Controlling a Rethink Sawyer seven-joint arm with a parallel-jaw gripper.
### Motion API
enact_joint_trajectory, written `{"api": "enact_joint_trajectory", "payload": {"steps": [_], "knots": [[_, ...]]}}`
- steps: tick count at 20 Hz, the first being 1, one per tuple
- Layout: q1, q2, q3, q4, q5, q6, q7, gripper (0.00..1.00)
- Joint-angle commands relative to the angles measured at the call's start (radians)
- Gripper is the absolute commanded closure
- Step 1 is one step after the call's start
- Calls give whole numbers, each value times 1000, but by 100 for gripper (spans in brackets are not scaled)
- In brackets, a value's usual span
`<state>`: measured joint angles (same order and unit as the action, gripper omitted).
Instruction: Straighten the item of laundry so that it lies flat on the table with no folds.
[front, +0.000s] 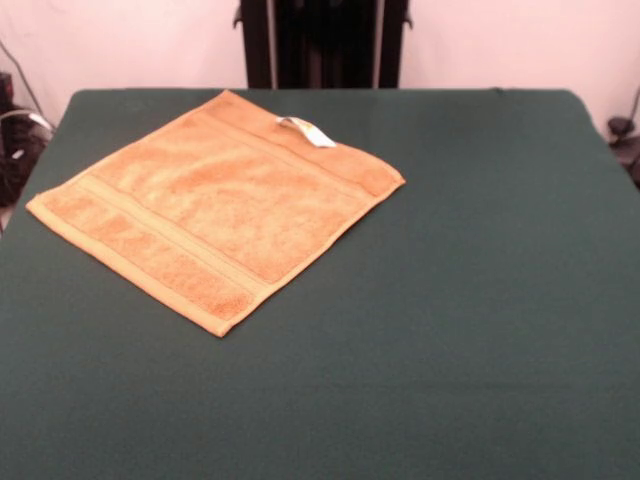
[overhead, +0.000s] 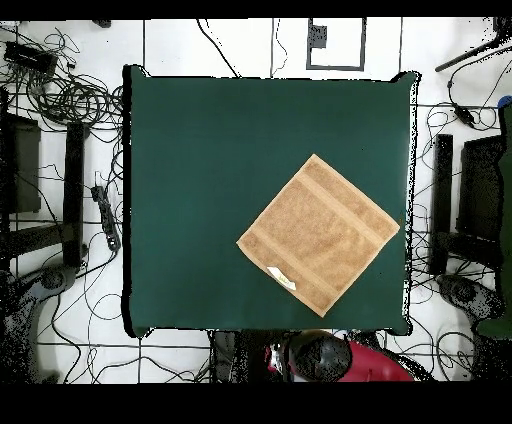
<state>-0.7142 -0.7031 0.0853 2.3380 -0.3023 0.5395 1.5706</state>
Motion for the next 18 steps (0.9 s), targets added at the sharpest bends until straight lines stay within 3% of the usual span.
{"api": "enact_joint_trajectory", "payload": {"steps": [1,4,9,12,14,18], "knots": [[25,-73,88,-42,31,104,32,0],[-34,-82,107,-126,-14,151,-59,0],[-129,-71,172,-221,-91,33,-147,0],[-134,-34,176,-299,-135,60,-144,0],[-141,-25,180,-311,-185,-18,-118,0],[-152,-9,196,-343,-226,-6,-109,0]]}}
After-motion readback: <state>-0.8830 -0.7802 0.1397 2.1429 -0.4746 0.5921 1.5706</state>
